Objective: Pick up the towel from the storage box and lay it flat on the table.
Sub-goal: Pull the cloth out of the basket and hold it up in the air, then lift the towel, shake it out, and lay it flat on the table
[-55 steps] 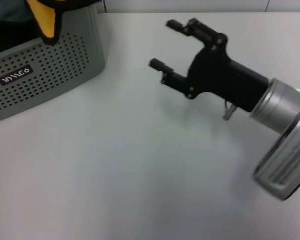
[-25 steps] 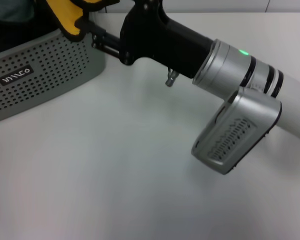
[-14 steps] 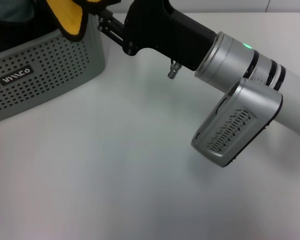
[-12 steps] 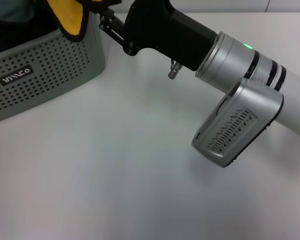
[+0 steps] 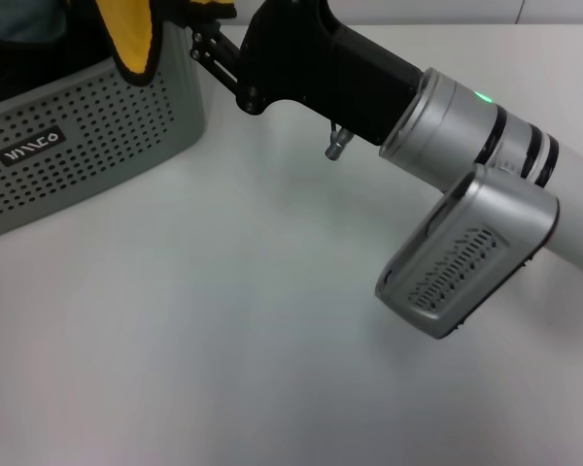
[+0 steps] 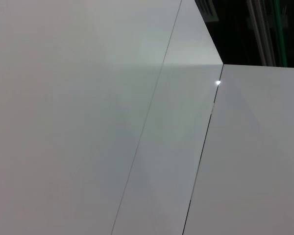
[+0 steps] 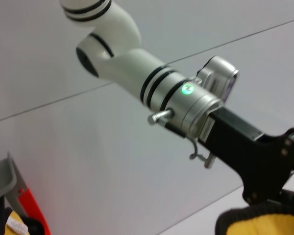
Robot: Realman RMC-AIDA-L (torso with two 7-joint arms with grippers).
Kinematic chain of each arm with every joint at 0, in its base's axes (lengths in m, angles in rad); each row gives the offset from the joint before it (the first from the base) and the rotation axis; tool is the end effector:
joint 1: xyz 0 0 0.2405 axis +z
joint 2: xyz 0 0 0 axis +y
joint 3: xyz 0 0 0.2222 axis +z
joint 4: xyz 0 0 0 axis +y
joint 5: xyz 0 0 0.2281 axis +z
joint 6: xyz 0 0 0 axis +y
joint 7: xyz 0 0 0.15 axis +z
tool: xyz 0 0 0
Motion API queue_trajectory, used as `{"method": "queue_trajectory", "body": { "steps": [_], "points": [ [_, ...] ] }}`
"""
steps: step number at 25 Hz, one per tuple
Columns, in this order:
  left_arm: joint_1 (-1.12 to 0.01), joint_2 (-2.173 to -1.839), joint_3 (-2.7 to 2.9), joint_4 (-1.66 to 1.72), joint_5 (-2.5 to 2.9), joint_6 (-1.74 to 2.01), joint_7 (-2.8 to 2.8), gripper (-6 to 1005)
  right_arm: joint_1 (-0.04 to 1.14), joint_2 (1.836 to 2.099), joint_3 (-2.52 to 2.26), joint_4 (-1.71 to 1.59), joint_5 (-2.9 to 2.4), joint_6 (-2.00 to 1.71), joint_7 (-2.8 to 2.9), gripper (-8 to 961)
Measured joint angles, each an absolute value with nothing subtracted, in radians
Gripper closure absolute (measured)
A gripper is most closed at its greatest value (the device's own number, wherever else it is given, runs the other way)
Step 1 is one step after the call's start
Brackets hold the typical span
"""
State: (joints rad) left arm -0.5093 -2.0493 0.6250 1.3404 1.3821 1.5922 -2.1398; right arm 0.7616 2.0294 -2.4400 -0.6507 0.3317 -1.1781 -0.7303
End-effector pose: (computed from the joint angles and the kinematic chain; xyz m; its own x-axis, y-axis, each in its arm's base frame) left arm -0.1071 0.3477 0.2129 0.4091 0.1137 0.9054 0.4995 -0.8583 -0.1179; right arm 0.0344 0.3276 -0.0870 0.3540 0.9316 -0.0819 0.3117 -0.2001 -0.9289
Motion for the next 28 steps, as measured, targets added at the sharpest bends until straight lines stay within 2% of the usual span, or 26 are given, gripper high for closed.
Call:
{"method": "queue_trajectory", "body": {
  "steps": [10,22,26,28],
  "points": [
    [-0.509,-2.049,0.624,1.335,1.382,1.591,-2.132,893,0.75,2.029,-2.442,-0.658,0.327,-1.198,-0.732,701],
    [-0.494,-2.049,0.629,1.33,1.403,1.591,-2.096,882,0.741,2.029,-2.44,-0.652,0.33,-1.188,-0.723,856],
    [-0.465,-2.054,0.629,1.315,1.41,1.595,-2.054,879,0.72,2.029,-2.438,-0.676,0.333,-1.186,-0.72,931],
    [-0.448,-2.055,0.631,1.282,1.419,1.602,-2.015,877,0.672,2.029,-2.428,-0.717,0.333,-1.188,-0.719,950]
  ]
}}
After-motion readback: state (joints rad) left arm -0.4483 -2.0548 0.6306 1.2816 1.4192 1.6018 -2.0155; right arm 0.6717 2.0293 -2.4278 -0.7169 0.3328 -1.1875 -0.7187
